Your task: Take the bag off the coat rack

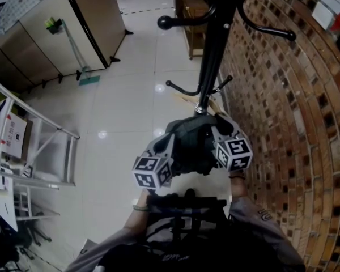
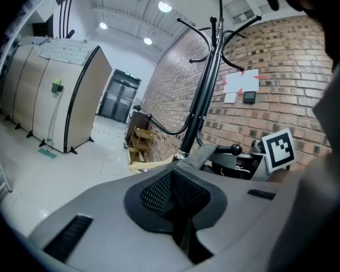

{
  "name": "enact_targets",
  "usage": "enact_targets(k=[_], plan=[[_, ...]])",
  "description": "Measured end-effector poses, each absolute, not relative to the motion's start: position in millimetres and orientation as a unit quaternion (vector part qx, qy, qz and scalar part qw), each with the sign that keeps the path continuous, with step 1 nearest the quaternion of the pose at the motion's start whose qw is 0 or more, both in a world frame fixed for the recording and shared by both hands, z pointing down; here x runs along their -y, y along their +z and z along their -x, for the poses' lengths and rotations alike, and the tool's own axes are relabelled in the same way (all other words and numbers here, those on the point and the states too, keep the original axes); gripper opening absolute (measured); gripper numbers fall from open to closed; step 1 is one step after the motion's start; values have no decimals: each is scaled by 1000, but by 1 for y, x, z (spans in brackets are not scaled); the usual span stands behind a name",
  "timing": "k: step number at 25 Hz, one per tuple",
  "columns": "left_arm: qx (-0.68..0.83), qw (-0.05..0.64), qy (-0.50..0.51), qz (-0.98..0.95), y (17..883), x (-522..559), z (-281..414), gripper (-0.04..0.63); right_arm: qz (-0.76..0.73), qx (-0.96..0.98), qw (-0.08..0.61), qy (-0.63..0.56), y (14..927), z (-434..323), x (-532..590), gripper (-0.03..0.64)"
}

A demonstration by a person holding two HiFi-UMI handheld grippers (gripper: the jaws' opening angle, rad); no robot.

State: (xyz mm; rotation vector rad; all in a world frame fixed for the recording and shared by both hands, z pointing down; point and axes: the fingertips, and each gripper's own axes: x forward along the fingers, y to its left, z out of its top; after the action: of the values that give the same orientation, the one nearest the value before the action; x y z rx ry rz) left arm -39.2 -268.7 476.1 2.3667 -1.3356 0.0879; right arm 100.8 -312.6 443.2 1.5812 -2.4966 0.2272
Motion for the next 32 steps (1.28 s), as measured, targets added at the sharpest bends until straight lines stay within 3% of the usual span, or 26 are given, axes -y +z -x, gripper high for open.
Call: enact_targets(k=[12,32], plan=[[504,217,14,-836,473,278,66,8,-556,826,36,86,410,-115,282,75],[480,222,19,-848,476,268,61,8,-581,801,48,135,437,-110,211,75]])
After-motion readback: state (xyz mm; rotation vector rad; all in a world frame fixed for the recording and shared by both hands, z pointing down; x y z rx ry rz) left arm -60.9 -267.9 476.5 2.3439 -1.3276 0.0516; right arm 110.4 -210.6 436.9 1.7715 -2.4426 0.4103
